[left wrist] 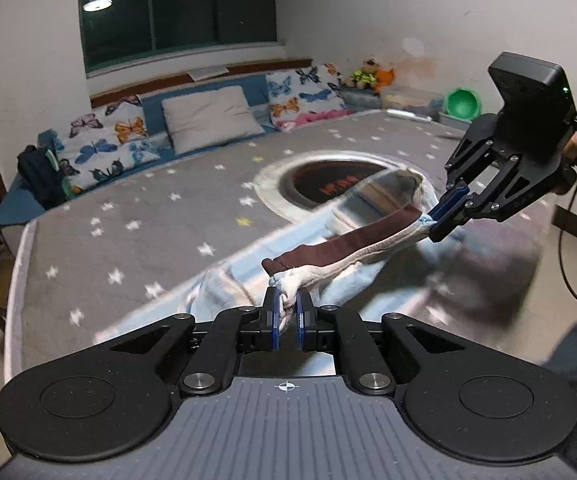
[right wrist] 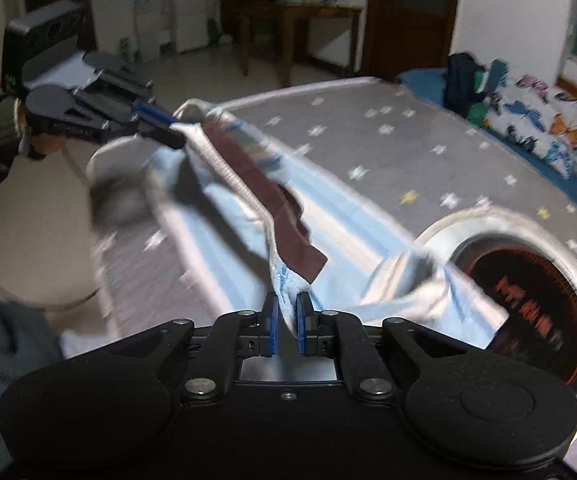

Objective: Fold clothes

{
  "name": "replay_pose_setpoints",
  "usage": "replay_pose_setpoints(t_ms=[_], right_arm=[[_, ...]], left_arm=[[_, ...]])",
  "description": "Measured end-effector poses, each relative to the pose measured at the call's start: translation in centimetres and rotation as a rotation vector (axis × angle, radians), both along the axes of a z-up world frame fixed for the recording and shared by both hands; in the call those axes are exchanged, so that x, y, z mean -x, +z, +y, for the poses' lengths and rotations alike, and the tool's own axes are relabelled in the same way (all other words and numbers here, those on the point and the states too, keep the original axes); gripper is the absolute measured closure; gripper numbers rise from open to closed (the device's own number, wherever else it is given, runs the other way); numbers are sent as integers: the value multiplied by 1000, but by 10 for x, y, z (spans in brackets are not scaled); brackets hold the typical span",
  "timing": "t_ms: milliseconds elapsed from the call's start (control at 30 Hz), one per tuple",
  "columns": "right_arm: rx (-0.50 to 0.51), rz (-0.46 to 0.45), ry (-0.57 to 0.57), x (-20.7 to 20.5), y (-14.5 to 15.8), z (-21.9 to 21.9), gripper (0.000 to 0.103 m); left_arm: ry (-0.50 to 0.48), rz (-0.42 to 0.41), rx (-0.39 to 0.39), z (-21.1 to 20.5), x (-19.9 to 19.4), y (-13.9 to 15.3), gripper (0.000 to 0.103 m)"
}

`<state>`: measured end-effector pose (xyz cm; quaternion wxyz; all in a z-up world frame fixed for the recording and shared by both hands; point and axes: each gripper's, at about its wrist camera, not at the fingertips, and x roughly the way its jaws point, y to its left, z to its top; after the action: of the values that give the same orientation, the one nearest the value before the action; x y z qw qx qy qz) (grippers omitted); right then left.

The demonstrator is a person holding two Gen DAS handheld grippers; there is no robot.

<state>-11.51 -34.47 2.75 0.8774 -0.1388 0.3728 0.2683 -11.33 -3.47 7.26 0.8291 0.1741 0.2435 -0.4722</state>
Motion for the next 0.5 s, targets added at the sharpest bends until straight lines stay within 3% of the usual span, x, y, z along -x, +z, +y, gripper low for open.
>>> replay_pose_setpoints(t_ms=[200, 300, 367, 500], right_arm=[[49, -1, -13, 6, -19, 11, 91], [68, -23, -5, 7, -19, 17, 82], [93, -39, 3, 10, -17, 19, 67], [124, -55, 11, 9, -21, 24, 60]], left_arm=[[39, 38, -37, 1, 2, -21, 94], [54, 39, -46, 3, 2, -25, 94], [58, 40, -44, 3, 2, -25, 94], [71, 44, -36, 6, 3, -26, 93]])
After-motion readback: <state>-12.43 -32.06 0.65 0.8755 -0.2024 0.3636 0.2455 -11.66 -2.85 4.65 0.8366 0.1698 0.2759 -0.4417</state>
